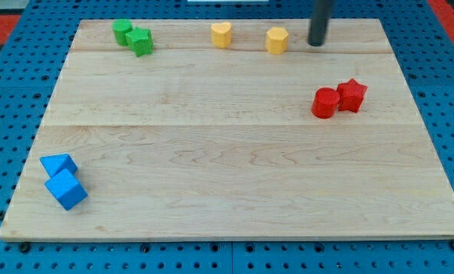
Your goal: Place the yellow blocks and red blocks diagonally to each other
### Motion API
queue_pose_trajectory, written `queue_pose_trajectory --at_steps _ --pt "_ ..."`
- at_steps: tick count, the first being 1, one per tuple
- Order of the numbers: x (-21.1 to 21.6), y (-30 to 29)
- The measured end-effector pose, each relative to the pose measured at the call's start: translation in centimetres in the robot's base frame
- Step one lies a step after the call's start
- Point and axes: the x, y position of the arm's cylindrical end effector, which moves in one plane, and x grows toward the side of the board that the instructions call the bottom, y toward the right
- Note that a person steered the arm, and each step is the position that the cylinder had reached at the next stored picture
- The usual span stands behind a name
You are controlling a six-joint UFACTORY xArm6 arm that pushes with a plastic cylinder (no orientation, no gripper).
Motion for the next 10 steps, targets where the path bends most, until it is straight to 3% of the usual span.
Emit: queue_pose_trajectory --at_steps 2,3,4,5,7,8,9,10 --pt "6.7 6.2" --pt "8.8 3.9" --pt "11.2 5.5" --pt "11.4 4.4" --pt "15.7 -7.4" --pt "16.0 -13.2" --pt "15.8 -19.8" --pt "11.6 -21.4"
